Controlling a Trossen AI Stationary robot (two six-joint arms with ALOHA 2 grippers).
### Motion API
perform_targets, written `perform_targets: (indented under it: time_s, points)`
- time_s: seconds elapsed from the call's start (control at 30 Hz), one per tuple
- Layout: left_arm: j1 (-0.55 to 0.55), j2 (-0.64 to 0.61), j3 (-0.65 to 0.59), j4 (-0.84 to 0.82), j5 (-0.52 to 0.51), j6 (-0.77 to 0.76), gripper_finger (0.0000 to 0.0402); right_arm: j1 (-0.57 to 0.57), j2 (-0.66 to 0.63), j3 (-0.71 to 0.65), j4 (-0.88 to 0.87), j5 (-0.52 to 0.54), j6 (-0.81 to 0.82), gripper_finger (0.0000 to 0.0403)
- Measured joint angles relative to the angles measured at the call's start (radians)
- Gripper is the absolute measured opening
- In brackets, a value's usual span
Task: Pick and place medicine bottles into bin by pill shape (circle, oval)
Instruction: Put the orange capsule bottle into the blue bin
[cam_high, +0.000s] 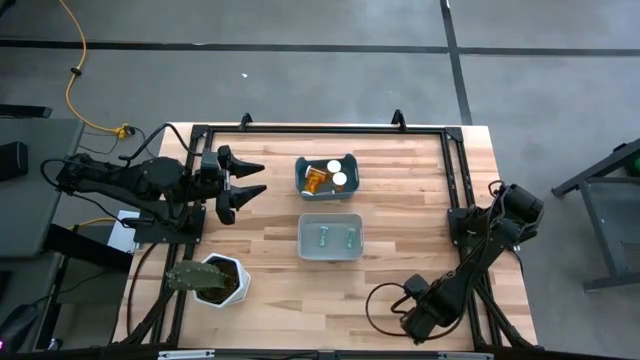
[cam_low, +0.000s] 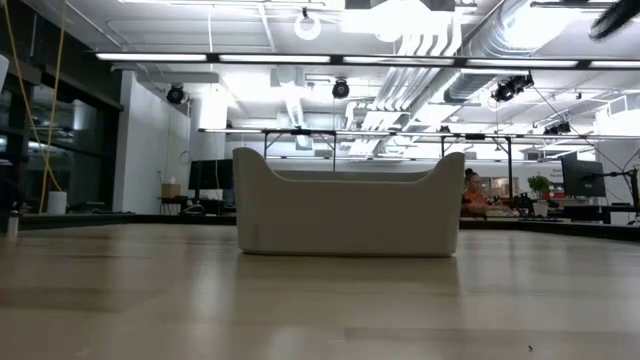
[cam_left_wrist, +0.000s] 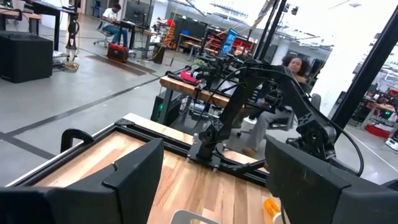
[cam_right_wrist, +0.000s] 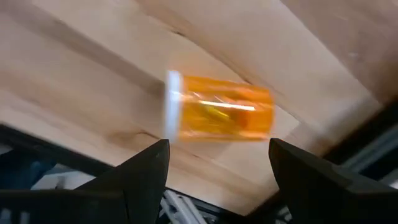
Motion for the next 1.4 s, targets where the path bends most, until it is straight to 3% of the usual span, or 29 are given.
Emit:
perform_targets:
  time_s: [0.07,0.2,0.33,0.5,0.7,1.4]
  points:
    - [0.000,0.000,0.000,0.000,0.000,0.000,0.0273,0.001,-0.006,0.000,-0.022,-0.010,0.036,0.0266]
    - [0.000,0.000,0.000,0.000,0.000,0.000,0.0273,0.033,-0.058,0.000,-0.027,0.086,0.052,0.0266]
    - [0.000,0.000,0.000,0.000,-0.001,0.006,0.0273,0.060,-0.079,0.000,-0.104,0.102,-0.254,0.0266]
    - [0.000,0.000,0.000,0.000,-0.002,0.008,0.0273,0.077,-0.070,0.000,-0.095,0.238,-0.767,0.0266]
    - [0.000,0.000,0.000,0.000,-0.003,0.000,0.0273,0.060,0.000,-0.013,-0.002,0.194,-1.043,0.0266]
    - [0.000,0.000,0.000,0.000,-0.013,0.000,0.0273,0.009,0.033,-0.120,0.258,0.250,-1.039,0.0266]
